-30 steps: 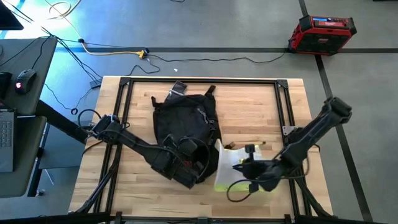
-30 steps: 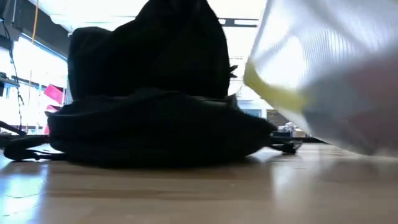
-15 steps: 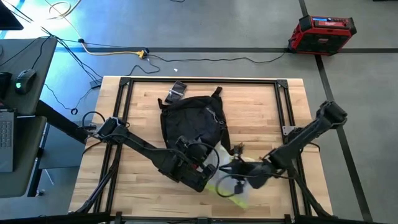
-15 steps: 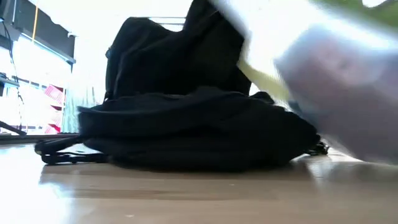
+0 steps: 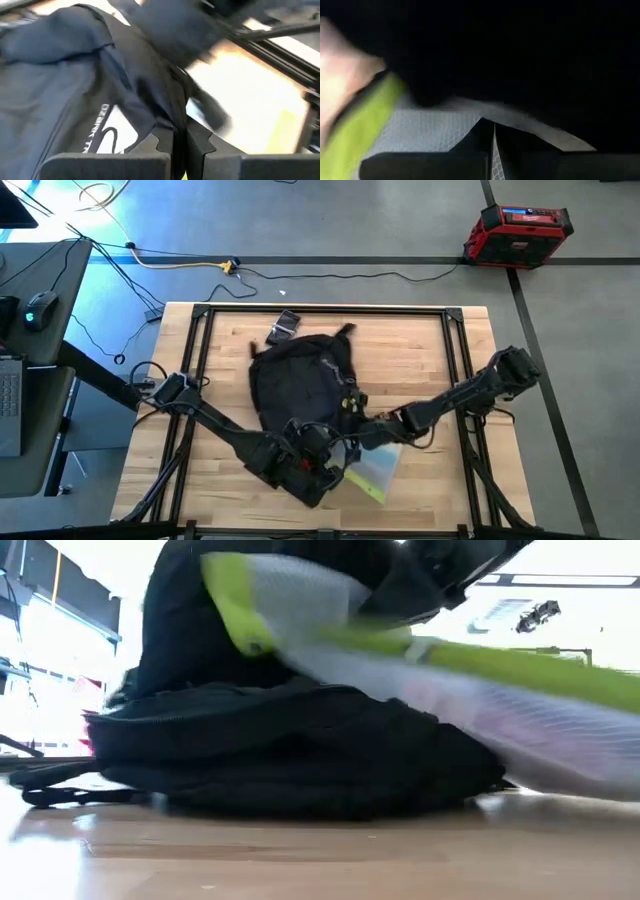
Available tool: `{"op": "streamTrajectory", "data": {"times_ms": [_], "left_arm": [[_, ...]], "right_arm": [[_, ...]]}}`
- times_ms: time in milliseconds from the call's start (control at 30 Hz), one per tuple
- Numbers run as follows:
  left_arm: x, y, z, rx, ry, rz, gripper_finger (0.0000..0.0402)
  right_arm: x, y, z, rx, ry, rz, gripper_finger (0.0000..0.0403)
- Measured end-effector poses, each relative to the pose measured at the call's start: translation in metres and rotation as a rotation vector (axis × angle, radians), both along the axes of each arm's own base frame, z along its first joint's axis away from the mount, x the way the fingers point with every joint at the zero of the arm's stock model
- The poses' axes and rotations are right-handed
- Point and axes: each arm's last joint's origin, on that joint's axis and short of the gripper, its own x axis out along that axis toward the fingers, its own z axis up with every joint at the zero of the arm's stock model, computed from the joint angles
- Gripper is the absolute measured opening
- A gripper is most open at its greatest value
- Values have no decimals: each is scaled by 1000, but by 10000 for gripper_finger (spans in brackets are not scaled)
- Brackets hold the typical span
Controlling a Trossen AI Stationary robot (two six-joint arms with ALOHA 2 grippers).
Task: Unpack backpack
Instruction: Put the green zip bag into the black backpack
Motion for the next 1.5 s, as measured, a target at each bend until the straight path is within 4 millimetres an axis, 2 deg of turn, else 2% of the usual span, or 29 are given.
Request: {"op": "streamTrajectory", "data": {"times_ms": [167,300,567,800,933,1067,1200,1367,1500], "left_arm": [[-7,-16,2,-33,-47,-12,0],[-5,-23,-3,29,-99,9,0],[7,-19,-12,123,-80,-9,0],[5,-16,-15,177,-42,-3,0],[5,-16,-15,190,-40,1,0],[4,-16,-15,196,-40,-1,0],[4,-17,-15,207,-19,-28,0],[4,-17,-15,216,-6,-42,0],[4,-17,-15,237,-5,-46,0]], "right_arm": [[9,-24,1,29,-19,-68,0],[14,-27,5,87,-40,49,0],[10,0,7,215,-13,429,0],[-1,29,10,266,-9,680,0],[-9,40,13,270,15,724,0],[-28,43,28,251,59,757,7],[-60,39,42,217,204,674,46],[-105,32,45,117,452,520,125],[-120,27,42,-7,525,379,203]]}}
